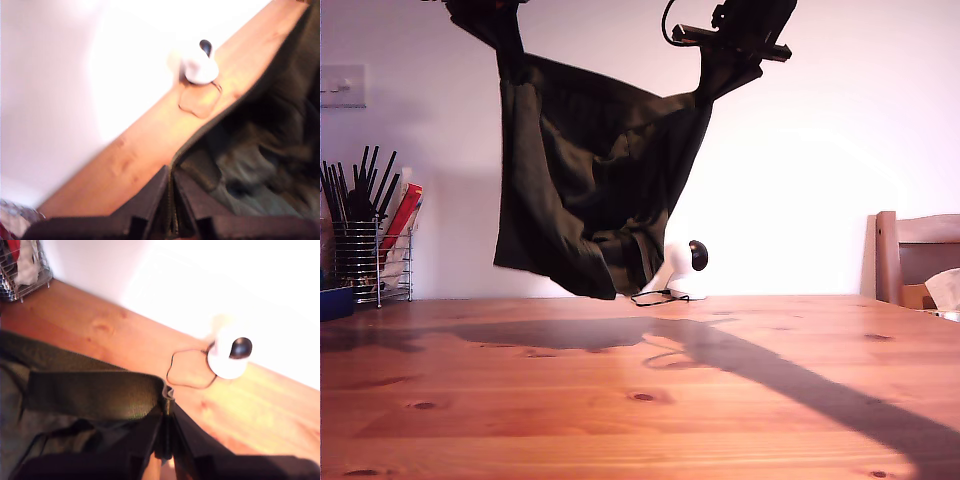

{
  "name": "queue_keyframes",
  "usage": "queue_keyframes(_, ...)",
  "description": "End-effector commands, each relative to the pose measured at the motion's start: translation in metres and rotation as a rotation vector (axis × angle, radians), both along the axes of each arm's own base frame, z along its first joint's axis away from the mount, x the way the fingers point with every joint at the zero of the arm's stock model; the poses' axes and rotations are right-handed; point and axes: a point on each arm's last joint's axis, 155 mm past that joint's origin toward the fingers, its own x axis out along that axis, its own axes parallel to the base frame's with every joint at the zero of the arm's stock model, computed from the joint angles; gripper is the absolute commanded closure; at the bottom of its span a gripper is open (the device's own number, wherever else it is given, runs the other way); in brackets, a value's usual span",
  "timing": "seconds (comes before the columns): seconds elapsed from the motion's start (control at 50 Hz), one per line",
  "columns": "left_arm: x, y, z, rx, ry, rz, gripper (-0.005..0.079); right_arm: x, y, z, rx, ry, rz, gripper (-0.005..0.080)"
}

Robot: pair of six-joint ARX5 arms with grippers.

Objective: Fold the underwear in front of you. After folding it, place it to the right side.

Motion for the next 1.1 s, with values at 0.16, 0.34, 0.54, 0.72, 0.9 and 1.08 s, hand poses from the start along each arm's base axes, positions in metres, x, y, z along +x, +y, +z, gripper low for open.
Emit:
queue_keyframes(0.16,-0.016,-0.001,-0.049,-0.02,0.204,-0.035,0.0766,-0.026,-0.001,-0.019,-0.056,0.111,0.061,0.0765)
queue_keyframes(0.34,-0.036,-0.006,-0.112,-0.018,0.45,-0.064,0.0766,-0.054,-0.001,-0.045,-0.07,0.259,0.105,0.0765)
queue_keyframes(0.54,-0.04,-0.017,-0.158,-0.037,0.589,-0.098,0.0766,-0.061,-0.002,-0.072,-0.087,0.342,0.11,0.0765)
queue_keyframes(0.72,-0.017,-0.025,-0.147,-0.065,0.486,-0.107,0.0766,-0.046,0.002,-0.073,-0.086,0.285,0.119,0.0765)
queue_keyframes(0.9,0.009,-0.027,-0.143,-0.079,0.392,-0.106,0.0766,-0.012,-0.002,-0.075,-0.091,0.19,0.07,0.0765)
queue_keyframes(1.08,0.041,-0.026,-0.129,-0.057,0.235,-0.123,0.0766,0.014,-0.002,-0.097,-0.102,0.156,0.047,0.0765)
